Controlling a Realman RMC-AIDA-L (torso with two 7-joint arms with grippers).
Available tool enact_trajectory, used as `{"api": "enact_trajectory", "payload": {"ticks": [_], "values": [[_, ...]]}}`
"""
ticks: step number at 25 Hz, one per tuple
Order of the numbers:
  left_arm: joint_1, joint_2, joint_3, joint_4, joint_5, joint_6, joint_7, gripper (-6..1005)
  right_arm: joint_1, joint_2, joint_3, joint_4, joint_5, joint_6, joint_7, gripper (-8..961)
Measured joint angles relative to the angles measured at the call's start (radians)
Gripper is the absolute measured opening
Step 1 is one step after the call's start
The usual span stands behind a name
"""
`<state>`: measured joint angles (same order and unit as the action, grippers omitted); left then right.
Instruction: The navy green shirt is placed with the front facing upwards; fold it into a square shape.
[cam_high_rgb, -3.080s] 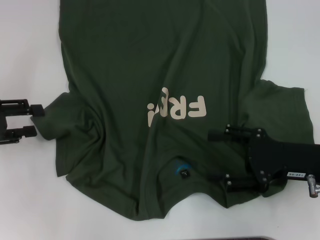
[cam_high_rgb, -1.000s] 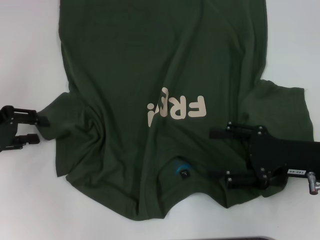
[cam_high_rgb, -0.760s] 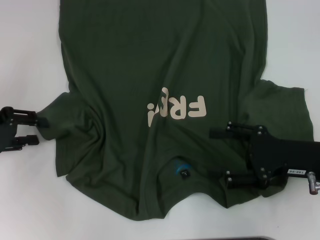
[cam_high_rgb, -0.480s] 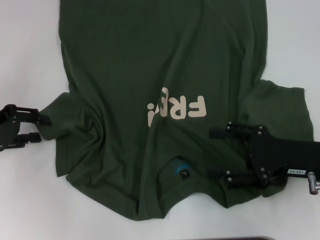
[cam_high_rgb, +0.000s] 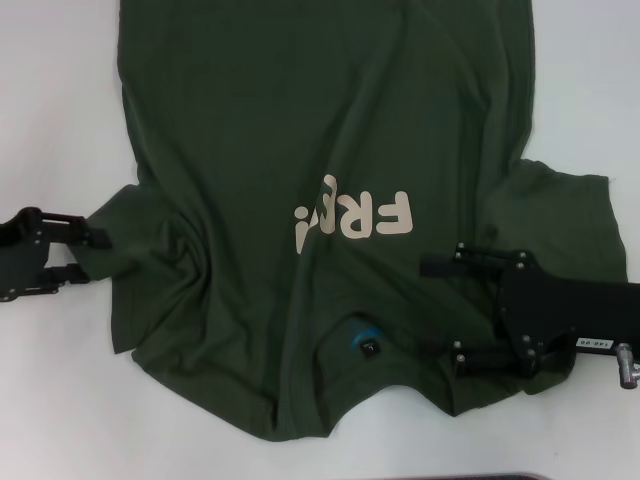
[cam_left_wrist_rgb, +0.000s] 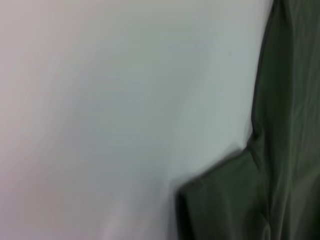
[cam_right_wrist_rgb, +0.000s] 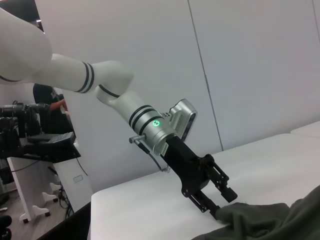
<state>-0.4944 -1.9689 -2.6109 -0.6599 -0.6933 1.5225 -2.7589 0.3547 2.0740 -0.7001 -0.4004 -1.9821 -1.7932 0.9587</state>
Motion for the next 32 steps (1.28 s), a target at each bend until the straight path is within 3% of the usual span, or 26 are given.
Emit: {"api": "enact_trajectory", "payload": {"ticks": [11, 26, 32], "values": [[-0.024, -0.002, 0.013, 0.029, 0.0, -0.034, 0.006, 545, 0.001, 0.0, 0.001, 0.0, 0.0, 0.001, 0.0, 882], [-0.051, -0.009, 0.016, 0.025, -0.004, -0.035, 0.009, 447, 0.001, 0.0, 0.001, 0.0, 0.005, 0.002, 0.0, 882], [-0.061, -0.004, 0.067, 0.024, -0.004, -0.029, 0.026, 407, 0.004, 0.0, 0.002, -0.008, 0.005, 0.003, 0.007, 882]]}}
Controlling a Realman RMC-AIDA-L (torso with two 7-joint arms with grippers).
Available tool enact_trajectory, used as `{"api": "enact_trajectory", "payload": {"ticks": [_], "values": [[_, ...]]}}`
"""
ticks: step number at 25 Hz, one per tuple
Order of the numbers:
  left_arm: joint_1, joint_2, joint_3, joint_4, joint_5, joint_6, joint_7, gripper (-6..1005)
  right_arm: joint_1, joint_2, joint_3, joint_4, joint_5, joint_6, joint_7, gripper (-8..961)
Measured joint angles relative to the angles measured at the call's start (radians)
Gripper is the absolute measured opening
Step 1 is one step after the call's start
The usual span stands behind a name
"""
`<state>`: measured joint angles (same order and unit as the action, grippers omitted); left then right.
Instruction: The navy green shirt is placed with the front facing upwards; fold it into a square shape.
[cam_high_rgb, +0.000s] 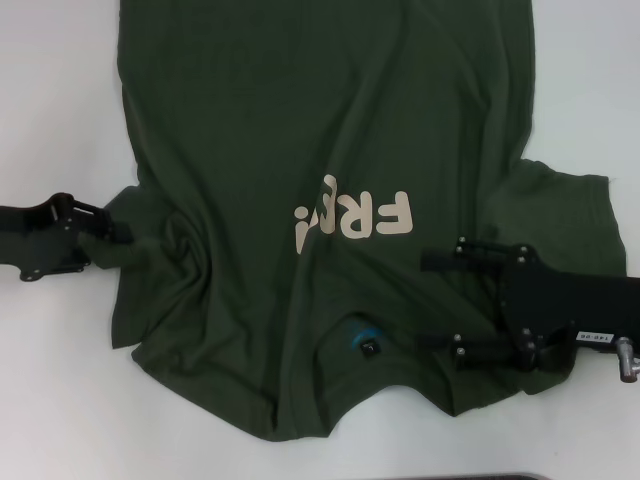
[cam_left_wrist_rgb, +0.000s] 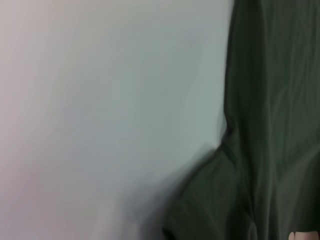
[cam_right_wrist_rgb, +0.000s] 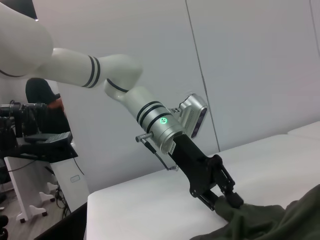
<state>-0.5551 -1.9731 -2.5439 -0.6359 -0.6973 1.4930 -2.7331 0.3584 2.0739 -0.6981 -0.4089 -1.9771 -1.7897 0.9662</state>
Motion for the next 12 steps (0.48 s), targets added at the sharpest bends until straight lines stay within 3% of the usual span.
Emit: {"api": "enact_trajectory", "payload": {"ticks": [4, 10, 12], "values": [[-0.004, 0.003, 0.001, 0.0, -0.001, 0.003, -0.002, 381, 0.005, 0.001, 0.001, -0.006, 0.0, 0.003, 0.014, 883], [0.002, 0.011, -0.004, 0.0, 0.001, 0.006, -0.009, 181, 0.011, 0.001, 0.002, -0.006, 0.0, 0.003, 0.015, 883], [0.003, 0.013, -0.005, -0.001, 0.002, 0.009, -0.009, 3, 0.013, 0.001, 0.002, -0.006, 0.0, 0.003, 0.015, 883]]}}
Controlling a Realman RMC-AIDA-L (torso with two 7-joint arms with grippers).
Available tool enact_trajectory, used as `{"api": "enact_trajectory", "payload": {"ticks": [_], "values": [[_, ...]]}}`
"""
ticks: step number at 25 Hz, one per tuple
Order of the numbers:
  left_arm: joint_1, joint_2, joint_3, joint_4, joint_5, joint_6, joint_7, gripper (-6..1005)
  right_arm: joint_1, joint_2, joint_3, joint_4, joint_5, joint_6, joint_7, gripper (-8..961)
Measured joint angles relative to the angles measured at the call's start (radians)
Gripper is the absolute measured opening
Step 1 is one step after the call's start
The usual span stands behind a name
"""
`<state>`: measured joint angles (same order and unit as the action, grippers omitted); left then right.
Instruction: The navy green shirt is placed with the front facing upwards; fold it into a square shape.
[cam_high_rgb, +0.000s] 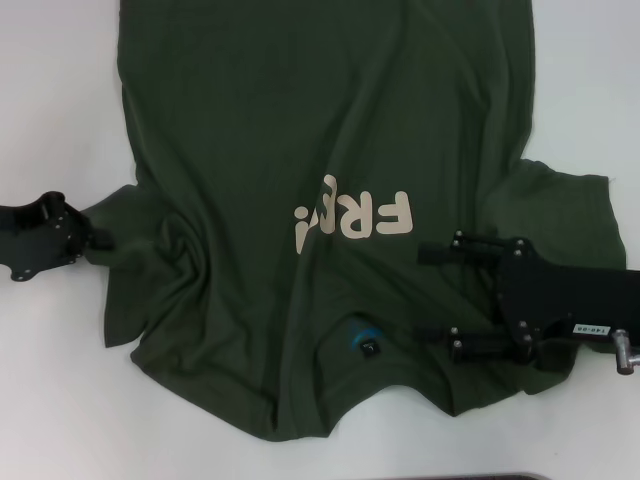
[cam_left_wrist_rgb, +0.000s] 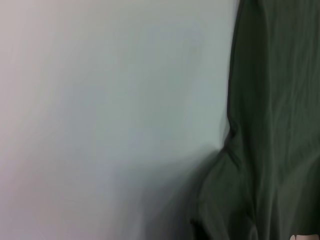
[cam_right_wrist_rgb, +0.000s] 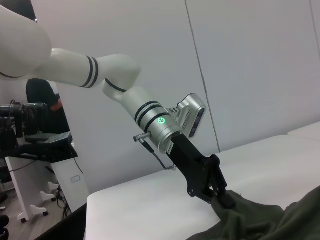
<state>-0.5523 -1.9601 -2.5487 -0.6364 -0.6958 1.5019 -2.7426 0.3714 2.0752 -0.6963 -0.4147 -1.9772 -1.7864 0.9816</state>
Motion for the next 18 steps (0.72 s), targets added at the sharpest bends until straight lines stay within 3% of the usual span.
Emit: {"api": "enact_trajectory", "payload": {"ticks": [11, 18], "values": [[0.0, 0.016, -0.009, -0.043, -0.007, 0.008, -0.011, 3, 0.006, 0.0, 0.0, 0.001, 0.0, 0.0, 0.014, 883], [0.0, 0.049, -0.009, -0.071, 0.0, 0.019, -0.038, 4, 0.009, 0.001, 0.0, 0.001, 0.0, -0.001, 0.015, 883]]}}
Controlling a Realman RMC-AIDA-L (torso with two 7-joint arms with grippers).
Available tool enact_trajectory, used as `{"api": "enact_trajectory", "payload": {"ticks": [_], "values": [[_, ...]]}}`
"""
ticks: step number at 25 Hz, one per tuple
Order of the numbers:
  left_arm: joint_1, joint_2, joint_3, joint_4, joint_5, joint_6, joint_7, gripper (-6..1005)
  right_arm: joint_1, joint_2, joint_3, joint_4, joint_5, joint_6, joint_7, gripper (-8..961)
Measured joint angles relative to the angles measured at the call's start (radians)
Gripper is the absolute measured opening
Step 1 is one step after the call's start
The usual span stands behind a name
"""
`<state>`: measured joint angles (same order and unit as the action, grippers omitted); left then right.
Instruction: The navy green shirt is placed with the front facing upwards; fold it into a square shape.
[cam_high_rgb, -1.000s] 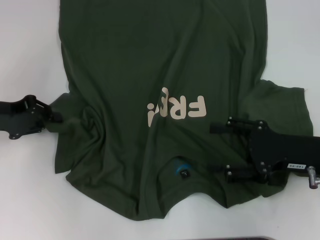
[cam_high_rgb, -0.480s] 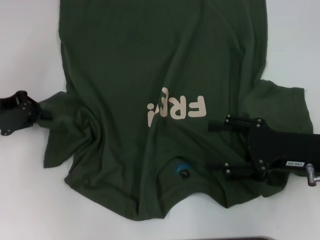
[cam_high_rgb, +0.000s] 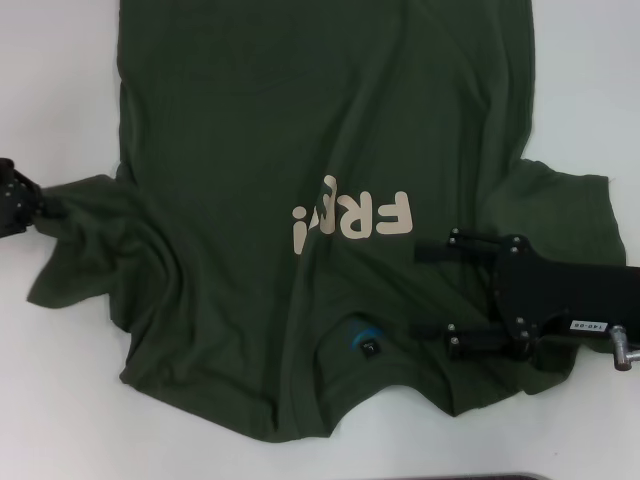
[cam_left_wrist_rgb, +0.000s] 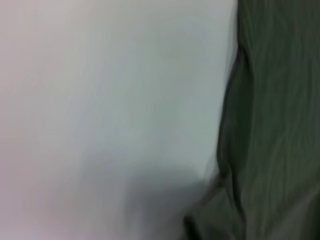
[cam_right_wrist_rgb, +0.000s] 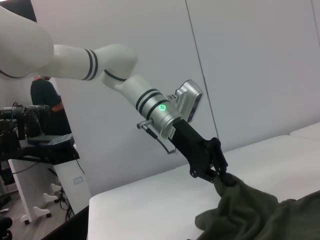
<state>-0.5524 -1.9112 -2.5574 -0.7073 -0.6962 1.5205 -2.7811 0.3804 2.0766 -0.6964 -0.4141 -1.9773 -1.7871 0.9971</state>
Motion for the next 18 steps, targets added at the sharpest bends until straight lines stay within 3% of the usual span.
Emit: {"api": "enact_trajectory", "payload": {"ticks": [18], "values": [[-0.028, 0.065, 0.01, -0.018, 0.003, 0.038, -0.033, 3, 0.002, 0.001, 0.0, 0.0, -0.002, 0.0, 0.0, 883]]}}
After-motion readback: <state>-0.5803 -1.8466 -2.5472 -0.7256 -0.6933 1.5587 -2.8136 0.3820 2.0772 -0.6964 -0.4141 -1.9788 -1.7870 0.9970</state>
